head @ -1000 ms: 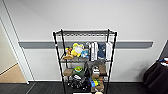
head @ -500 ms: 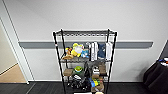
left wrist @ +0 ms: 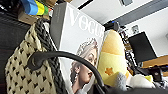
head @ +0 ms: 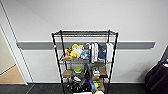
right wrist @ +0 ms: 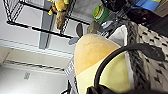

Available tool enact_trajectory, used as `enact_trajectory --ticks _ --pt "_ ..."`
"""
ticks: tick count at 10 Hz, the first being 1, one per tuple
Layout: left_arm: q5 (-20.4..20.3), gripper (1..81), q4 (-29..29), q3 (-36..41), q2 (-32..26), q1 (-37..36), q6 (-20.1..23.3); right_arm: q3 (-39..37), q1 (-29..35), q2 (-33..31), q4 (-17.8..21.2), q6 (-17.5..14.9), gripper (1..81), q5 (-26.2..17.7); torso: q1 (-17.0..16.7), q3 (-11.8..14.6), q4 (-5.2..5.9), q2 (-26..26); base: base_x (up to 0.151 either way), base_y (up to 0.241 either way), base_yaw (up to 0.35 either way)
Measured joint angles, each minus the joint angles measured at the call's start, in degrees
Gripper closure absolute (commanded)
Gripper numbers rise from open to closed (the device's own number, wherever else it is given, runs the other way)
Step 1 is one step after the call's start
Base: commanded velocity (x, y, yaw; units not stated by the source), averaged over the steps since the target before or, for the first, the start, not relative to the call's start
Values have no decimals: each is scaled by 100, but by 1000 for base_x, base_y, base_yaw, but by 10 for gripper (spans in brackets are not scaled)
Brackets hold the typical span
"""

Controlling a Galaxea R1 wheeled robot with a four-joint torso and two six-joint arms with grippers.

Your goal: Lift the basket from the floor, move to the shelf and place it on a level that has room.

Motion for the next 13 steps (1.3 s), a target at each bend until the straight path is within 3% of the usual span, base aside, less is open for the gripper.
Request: enact_trajectory --ticks 13 --pt "7 811 6 0 -15 -11 0 0 24 1 -2 0 811 7 2 0 0 0 115 0 0"
